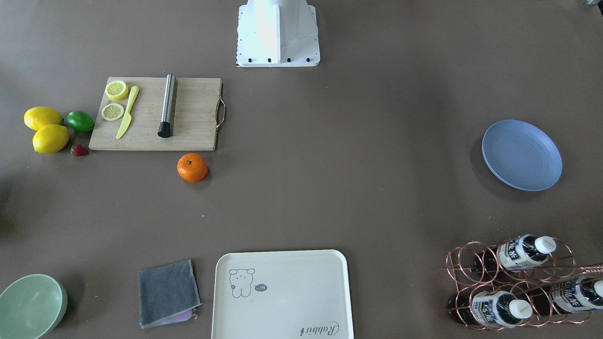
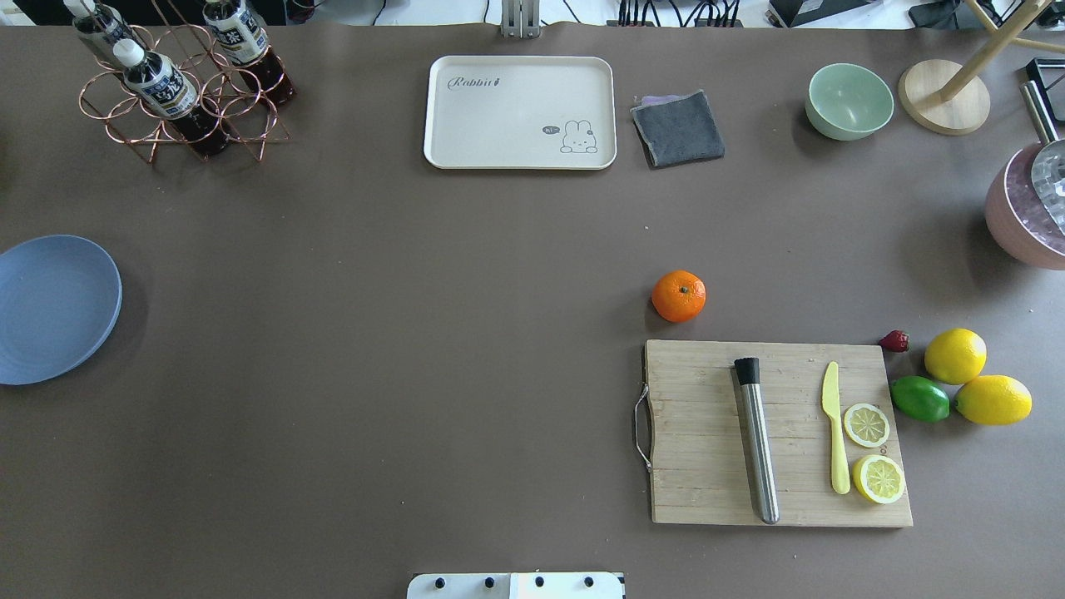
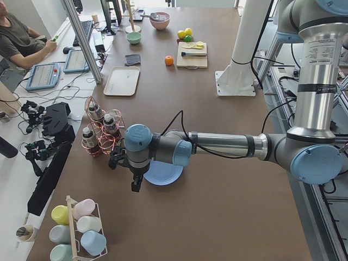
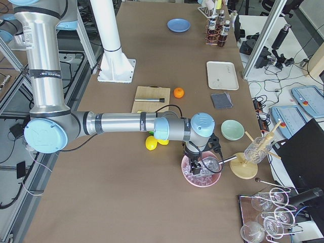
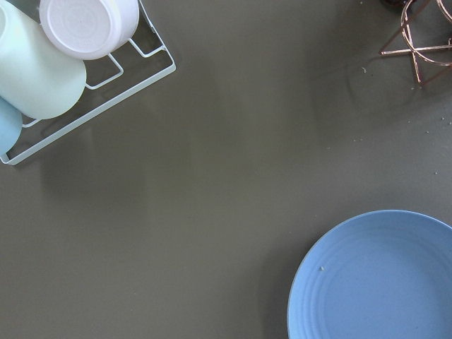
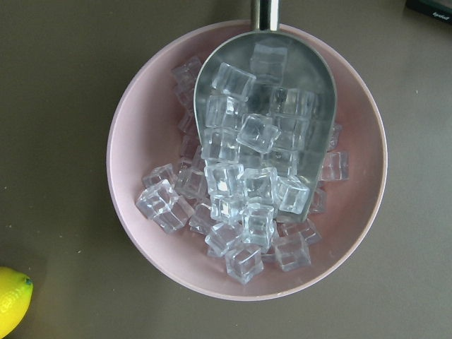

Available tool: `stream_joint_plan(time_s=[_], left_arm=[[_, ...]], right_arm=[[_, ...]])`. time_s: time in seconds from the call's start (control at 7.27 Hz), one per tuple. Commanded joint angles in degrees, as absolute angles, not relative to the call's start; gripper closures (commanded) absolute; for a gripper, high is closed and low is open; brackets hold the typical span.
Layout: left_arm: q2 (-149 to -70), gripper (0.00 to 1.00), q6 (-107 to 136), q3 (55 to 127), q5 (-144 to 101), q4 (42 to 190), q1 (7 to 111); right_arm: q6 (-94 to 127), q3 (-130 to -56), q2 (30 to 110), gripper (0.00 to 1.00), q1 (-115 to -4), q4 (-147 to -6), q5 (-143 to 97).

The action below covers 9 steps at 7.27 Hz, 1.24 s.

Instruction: Pick orange to plate

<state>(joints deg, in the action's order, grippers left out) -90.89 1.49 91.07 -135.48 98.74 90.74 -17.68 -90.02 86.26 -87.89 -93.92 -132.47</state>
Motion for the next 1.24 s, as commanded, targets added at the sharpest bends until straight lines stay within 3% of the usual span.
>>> stream_joint_plan(time_s=[0.0,0.55,1.1], left_arm=[[-89.6,0.02,3.1,91.7,-136.5,101.3,90.6],[-90.2,0.03,10.7,87.5,-136.1,110.9,79.8],[-93.7,0.03,10.7,80.7,-136.1,111.9,76.0]], right_arm=[[-17.3,-90.0,86.2,0.00,-87.9,-93.9,-132.7],[-17.2,-90.1,86.2,0.00,-87.2,-93.9,-134.6],[-17.3,-90.0,86.2,0.00,-85.5,-93.9,-134.6]])
